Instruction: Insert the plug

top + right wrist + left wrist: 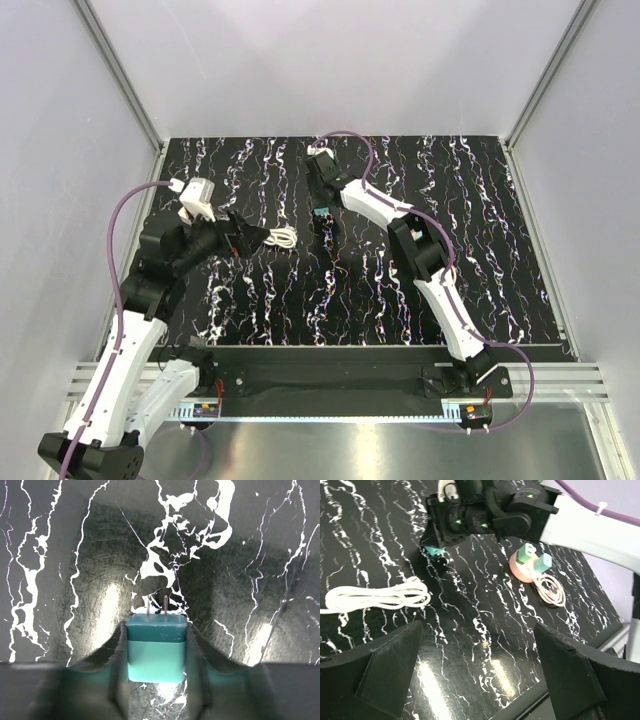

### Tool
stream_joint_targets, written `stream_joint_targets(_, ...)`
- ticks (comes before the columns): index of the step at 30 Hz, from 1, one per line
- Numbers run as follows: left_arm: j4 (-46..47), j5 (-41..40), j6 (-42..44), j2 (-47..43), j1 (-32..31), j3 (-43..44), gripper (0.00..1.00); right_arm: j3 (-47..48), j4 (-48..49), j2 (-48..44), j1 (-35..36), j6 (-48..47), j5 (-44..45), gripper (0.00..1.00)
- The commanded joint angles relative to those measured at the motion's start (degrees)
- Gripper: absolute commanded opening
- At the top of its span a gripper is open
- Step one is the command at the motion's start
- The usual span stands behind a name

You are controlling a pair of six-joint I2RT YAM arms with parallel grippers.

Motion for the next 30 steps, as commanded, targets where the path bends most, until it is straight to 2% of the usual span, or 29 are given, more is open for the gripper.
stream_joint_targets(1,1.01,-3.41,0.49,0.08,0.18,0.91,0.99,-1.54,-1.12,-3.15,0.46,-0.8,1.34,0.08)
stream_joint_targets(2,1.01,-3.5,0.75,0.43,0.18,0.82,0.99,-2.06,-1.29,-4.12,0.55,-0.1,0.73,0.0)
stream_joint_targets(3,1.01,-3.5,1.19,0.69,0.18,0.74,0.99,-3.37,-1.56,-5.52,0.55,2.61,0.21,0.0)
stream_joint_targets(7,-2.05,-6.56,1.55,4.21,0.18,1.78,0.88,-9.87,-0.16,-16.48,0.46,15.0,-4.18,0.0)
stream_joint_targets(8,-2.68,-7.1,1.37,5.08,0.1,2.22,0.85,-11.98,1.41,-18.78,0.46,17.72,-7.59,0.0)
stream_joint_targets(11,-3.47,-7.72,-0.29,7.81,-0.25,2.67,0.75,-23.83,11.77,-28.71,0.64,32.98,-13.68,0.0)
stream_joint_targets(12,-3.47,-7.63,-1.43,8.08,-0.69,2.58,0.72,-29.78,14.67,-31.0,0.64,35.83,-14.64,0.0)
stream_joint_targets(14,-3.3,-10.16,-2.75,8.17,-3.06,2.67,0.67,-34.57,21.27,-36.98,0.9,40.93,-16.49,0.0)
stream_joint_targets(16,-1.73,-12.27,-4.77,8.26,-5.78,1.45,0.65,-41.07,28.28,-41.72,1.25,47.18,-17.9,0.0)
stream_joint_targets(21,4.08,-16.32,-7.94,8.96,-11.93,-0.93,0.61,-51.61,35.34,-48.24,3.8,57.55,-17.99,0.0)
stream_joint_targets(25,9.08,-25.61,-9.09,9.84,-19.48,-1.2,0.59,-58.39,43.76,-52.11,5.29,65.37,-17.47,0.0)
stream_joint_targets(30,16.2,-32.31,-9.7,11.07,-25.56,-2.95,0.59,-65.69,50.73,-55.63,7.14,74.07,-16.15,0.0)
